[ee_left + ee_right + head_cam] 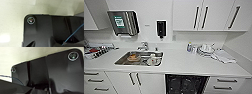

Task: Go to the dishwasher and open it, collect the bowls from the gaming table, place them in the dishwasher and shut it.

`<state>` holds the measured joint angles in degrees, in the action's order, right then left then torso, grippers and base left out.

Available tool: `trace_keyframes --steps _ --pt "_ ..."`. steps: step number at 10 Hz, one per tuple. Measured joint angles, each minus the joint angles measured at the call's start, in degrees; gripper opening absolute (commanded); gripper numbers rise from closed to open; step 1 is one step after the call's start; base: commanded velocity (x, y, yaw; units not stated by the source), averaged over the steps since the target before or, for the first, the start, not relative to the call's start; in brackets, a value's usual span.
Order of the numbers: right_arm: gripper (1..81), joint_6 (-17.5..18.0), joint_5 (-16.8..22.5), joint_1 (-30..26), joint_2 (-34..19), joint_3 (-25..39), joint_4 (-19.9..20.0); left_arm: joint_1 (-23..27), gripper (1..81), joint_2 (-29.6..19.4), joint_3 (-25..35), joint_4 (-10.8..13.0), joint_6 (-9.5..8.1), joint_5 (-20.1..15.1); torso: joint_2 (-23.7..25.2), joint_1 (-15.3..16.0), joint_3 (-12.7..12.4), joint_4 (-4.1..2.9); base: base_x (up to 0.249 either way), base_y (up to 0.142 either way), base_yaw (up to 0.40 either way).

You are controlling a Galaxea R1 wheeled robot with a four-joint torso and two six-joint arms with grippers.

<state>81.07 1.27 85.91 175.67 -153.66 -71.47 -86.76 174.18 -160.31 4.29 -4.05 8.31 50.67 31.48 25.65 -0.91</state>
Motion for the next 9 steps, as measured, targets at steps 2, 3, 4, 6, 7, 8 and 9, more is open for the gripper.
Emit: trace_keyframes --steps 2,3,4,6,7,8,9 --pt "81.1 0.0 0.0 0.0 0.0 0.0 0.0 -0.2 81.1 0.1 0.0 0.0 0.0 0.0 -4.0 -2.7 -3.6 0.0 0.0 0.0 0.0" --pt "81.1 0.0 0.0 0.1 -0.1 0.0 0.0 -0.5 81.1 0.1 0.0 0.0 -0.02 -0.1 -6.0 -4.0 -5.3 0.0 0.0 0.0 0.0" --pt "81.1 0.0 0.0 0.3 -0.2 -0.1 -0.1 -0.7 81.1 0.1 0.0 0.0 0.0 -0.3 -7.9 -5.3 -6.3 0.0 0.0 0.0 0.0" --pt "81.1 0.0 -0.8 0.7 -1.4 -0.1 -0.2 -1.1 81.1 -0.5 0.2 0.1 0.02 -1.6 -11.7 -7.7 -7.0 0.0 0.0 0.0 0.0" --pt "81.1 0.0 -2.0 0.7 -3.0 0.1 -0.2 -1.2 81.1 -1.4 1.0 0.5 0.02 -1.5 -13.6 -9.0 -7.1 0.0 0.0 0.0 0.0" --pt "81.1 0.0 -3.9 0.8 -5.4 0.2 -0.2 -1.2 81.1 -2.5 2.4 0.7 0.02 -1.5 -15.6 -10.3 -7.1 0.0 0.0 0.0 0.0" --pt "81.1 0.0 -7.0 0.9 -7.6 0.2 -0.2 -1.4 81.1 -3.6 4.7 0.9 0.02 -1.5 -17.6 -11.6 -7.1 0.0 0.0 0.0 0.0"
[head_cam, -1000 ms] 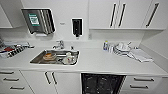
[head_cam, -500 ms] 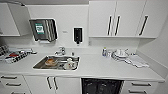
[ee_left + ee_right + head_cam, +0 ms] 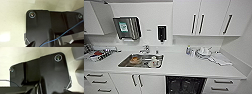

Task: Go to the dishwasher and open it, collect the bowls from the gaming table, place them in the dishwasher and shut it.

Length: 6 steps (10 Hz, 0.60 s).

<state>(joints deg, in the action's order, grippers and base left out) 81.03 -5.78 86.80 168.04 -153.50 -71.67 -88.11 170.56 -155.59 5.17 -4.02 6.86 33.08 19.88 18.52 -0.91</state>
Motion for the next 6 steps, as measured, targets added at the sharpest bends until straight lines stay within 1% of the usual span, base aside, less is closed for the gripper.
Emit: trace_keyframes --steps 1,2,4,6 --pt "81.1 0.0 -3.2 0.0 -1.6 0.0 0.0 0.0 81.1 -1.6 3.3 0.0 0.0 0.0 -1.9 -1.2 0.0 0.0 0.0 0.0 0.0" --pt "81.1 0.0 -5.6 0.0 -2.6 0.0 0.0 0.0 81.1 -3.1 6.5 0.1 0.0 0.1 -3.8 -2.5 0.0 0.0 0.0 0.0 0.0" --pt "81.1 0.0 -6.7 0.0 -2.5 0.1 -1.0 -0.1 81.1 -6.7 11.4 0.2 -0.02 0.4 -7.8 -5.1 0.0 0.0 0.0 0.0 0.0" --pt "81.1 0.0 -6.8 -0.1 -2.4 0.4 -1.6 -0.9 81.1 -8.3 11.9 0.2 -0.02 0.6 -11.7 -7.6 0.0 0.0 0.0 0.0 0.0"
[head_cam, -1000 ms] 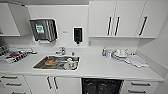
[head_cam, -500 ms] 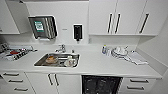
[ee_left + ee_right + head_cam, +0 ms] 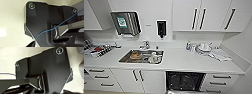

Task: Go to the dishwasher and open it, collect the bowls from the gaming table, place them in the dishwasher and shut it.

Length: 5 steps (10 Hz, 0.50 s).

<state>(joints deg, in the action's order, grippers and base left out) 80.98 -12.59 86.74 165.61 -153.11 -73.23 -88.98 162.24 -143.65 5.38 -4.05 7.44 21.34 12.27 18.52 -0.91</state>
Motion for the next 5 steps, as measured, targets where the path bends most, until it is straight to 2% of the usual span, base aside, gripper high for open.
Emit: trace_keyframes --steps 2,5 --pt "81.1 0.0 0.0 -0.1 0.0 0.0 0.0 -0.1 81.1 0.7 0.5 0.0 0.0 0.0 -3.2 -2.0 -0.5 0.0 0.0 0.0 0.0" --pt "81.1 0.0 0.0 0.0 0.0 0.0 0.0 0.0 81.1 0.6 0.6 0.0 0.0 0.1 -8.3 -5.4 -5.5 0.0 0.0 0.0 0.0"
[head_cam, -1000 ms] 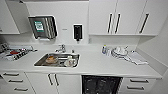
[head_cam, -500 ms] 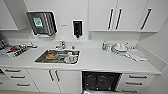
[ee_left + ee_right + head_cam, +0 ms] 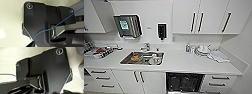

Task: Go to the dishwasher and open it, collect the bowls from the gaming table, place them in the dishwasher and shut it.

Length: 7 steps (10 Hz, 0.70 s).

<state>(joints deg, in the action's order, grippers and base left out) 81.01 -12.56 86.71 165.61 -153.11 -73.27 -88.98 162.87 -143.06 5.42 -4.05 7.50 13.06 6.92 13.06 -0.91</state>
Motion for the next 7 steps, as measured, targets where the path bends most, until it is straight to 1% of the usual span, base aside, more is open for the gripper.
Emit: trace_keyframes --steps 4,5,7 --pt "81.1 0.0 0.0 0.3 0.0 0.0 0.0 -0.9 81.1 0.0 0.0 0.0 0.0 -0.2 -7.7 -5.0 -7.7 0.0 0.0 0.0 0.0" --pt "81.1 0.0 0.0 0.8 0.0 0.0 0.0 -1.1 81.1 0.0 0.0 0.0 0.0 -0.2 -9.5 -5.6 -9.5 0.0 0.0 0.0 0.0" --pt "81.1 0.0 0.0 1.0 0.0 0.0 -0.1 -1.3 81.1 0.0 0.0 0.0 0.0 -0.4 -10.7 -6.1 -10.7 0.0 0.0 0.0 0.0"
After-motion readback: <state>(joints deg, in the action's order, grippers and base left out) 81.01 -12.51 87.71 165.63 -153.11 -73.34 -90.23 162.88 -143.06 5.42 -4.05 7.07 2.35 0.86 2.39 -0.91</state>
